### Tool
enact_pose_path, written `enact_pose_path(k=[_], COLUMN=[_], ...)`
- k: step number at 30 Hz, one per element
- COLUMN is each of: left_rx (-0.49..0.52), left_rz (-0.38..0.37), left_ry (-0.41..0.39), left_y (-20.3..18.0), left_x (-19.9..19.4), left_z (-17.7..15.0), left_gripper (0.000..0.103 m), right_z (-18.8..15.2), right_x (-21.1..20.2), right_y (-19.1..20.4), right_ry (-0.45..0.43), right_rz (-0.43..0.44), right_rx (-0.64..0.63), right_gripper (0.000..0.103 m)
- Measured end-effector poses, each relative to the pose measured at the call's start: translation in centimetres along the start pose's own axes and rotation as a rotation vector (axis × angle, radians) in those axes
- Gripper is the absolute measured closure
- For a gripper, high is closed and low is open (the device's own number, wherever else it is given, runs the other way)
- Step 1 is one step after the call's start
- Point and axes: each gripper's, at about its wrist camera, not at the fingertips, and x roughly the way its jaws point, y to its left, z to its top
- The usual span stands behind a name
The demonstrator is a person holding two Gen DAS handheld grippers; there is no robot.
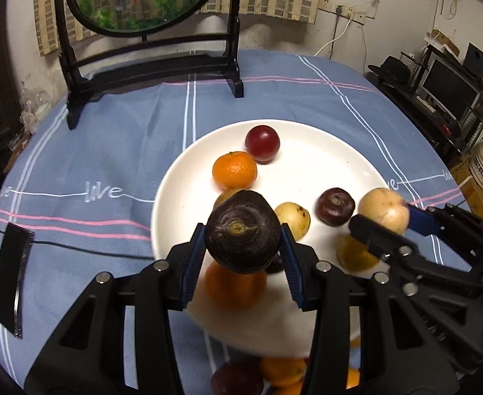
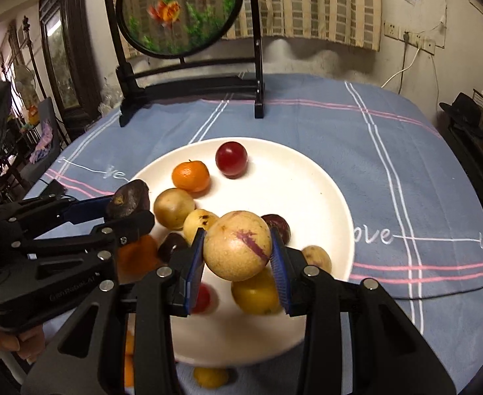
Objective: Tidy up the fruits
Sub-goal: 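Carry dark purple fruit and streaked beige fruit onto the white plate and release, then withdraw both open tools back toward the fruit cluster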
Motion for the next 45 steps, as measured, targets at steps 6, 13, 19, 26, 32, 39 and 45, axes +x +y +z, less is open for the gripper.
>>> enact_pose_path(k=[6, 13, 19, 26, 32, 39, 45], left_rx=[-0.029, -0.051, -0.069, -0.103, -0.105, -0.095, -0.075], left_rz=[0.017, 0.053, 0.043, 0.026, 0.008, 0.016, 0.029], left_ry=[0.044, 0.017, -0.036, -0.065, -0.036, -0.053, -0.057], left_y=[0.6, 1.2, 1.7, 1.6, 1.3, 1.2, 1.2], left_x=[2.3, 1.3, -1.4, -4.2, -5.7, -8.4, -9.9], left_z=[0.1, 0.4, 0.1, -2.2, -5.8, -8.9, -11.1], left_gripper=[0.057, 0.035, 0.021, 0.021, 0.021, 0.015, 0.015], right_z=[0.3, 0.4, -0.2, -2.3, -5.1, -8.6, -11.5], right_x=[2.4, 1.6, -0.3, -3.4, -5.4, -7.4, -8.7], right_y=[-0.1, -0.6, -0.4, -0.3, 0.4, 0.2, -0.1], right_ry=[0.049, 0.034, -0.002, -0.028, -0.027, -0.015, 0.003], right_rz=[-0.033, -0.023, -0.017, -0.022, -0.016, -0.002, 0.0], right_rx=[-0.011, 0.012, 0.023, 0.027, 0.021, 0.059, 0.085], right_gripper=[0.064, 0.056, 0.048, 0.041, 0.041, 0.041, 0.041])
